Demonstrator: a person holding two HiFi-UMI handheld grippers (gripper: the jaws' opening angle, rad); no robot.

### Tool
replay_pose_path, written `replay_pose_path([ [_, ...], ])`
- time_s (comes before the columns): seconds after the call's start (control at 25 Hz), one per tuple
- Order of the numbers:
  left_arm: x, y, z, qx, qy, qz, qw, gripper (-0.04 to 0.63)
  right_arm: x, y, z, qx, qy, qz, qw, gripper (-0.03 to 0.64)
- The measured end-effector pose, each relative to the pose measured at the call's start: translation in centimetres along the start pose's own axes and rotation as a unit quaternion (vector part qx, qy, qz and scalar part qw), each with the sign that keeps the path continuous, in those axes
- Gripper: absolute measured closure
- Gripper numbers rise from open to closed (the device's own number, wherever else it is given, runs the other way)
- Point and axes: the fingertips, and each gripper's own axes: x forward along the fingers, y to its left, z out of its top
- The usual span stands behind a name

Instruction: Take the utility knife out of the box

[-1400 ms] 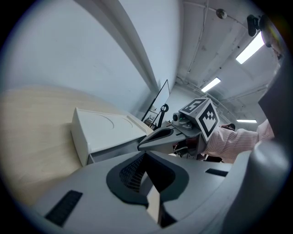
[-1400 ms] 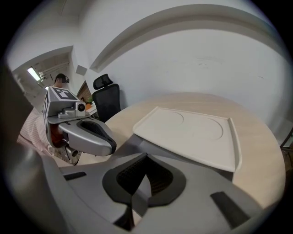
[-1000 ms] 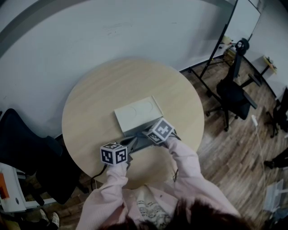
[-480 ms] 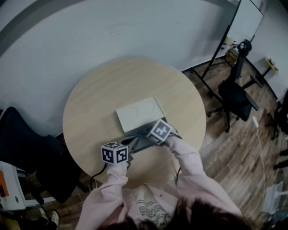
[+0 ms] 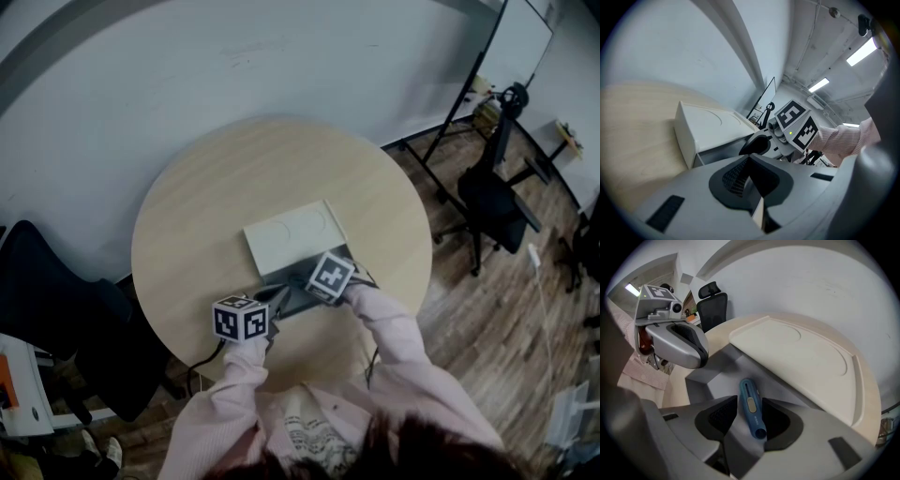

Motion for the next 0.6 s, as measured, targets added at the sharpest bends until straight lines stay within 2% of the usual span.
replay_pose_path([
  [0.08, 0.0, 0.1, 0.0, -0.001, 0.000, 0.000, 1.0000, 0.588, 0.2, 0.5, 0.5, -0.013, -0.007, 0.007, 1.000, 0.430],
  [0.16, 0.0, 0.1, -0.1, -0.002, 0.001, 0.000, 1.0000, 0.588, 0.5, 1.0, 1.9, -0.031, -0.035, 0.019, 0.999, 0.430],
  [0.2, 0.0, 0.1, -0.1, -0.002, 0.001, 0.000, 1.0000, 0.588, 0.6, 1.2, 2.0, -0.035, -0.035, 0.022, 0.999, 0.430],
  [0.32, 0.0, 0.1, -0.2, -0.003, 0.003, 0.000, 1.0000, 0.588, 0.9, 1.5, 0.4, -0.035, 0.012, 0.022, 0.999, 0.430],
  [0.6, -0.1, 0.3, -0.3, -0.004, 0.004, 0.001, 1.0000, 0.588, 2.0, 1.7, 1.1, -0.067, 0.002, 0.014, 0.998, 0.430],
])
